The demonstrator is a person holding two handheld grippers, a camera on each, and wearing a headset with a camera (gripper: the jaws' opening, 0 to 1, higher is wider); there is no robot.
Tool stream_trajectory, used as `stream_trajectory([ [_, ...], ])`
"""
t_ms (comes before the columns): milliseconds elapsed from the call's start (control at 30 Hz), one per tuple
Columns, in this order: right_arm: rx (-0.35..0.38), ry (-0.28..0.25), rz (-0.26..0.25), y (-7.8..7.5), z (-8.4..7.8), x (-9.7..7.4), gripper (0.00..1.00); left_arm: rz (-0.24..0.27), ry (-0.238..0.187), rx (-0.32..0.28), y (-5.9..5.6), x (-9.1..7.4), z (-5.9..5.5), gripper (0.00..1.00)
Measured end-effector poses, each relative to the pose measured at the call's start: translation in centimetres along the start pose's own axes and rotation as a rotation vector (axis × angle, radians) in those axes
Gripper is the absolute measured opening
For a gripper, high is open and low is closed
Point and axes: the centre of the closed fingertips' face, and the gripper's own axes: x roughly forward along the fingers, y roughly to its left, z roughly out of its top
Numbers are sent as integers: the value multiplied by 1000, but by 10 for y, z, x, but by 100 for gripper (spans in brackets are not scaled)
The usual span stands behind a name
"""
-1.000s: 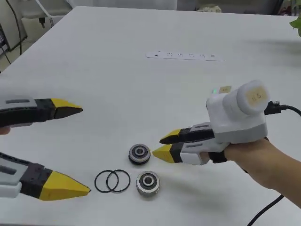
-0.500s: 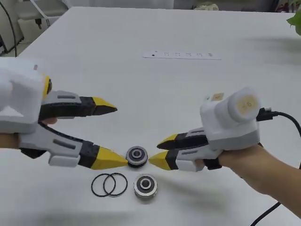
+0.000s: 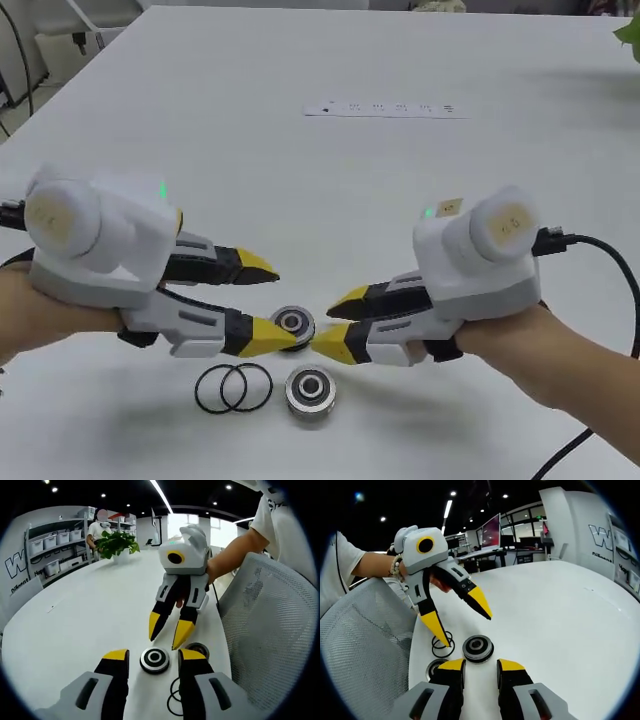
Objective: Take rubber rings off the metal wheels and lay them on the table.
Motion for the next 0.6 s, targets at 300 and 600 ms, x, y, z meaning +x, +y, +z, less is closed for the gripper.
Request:
stream_trajectory([
  [300, -20, 3, 13, 4, 2, 6, 24, 13, 7, 11, 3, 8, -4, 13],
  [600, -42, 9, 3, 3, 2, 10, 24, 2, 23, -6, 1, 11, -12, 12],
])
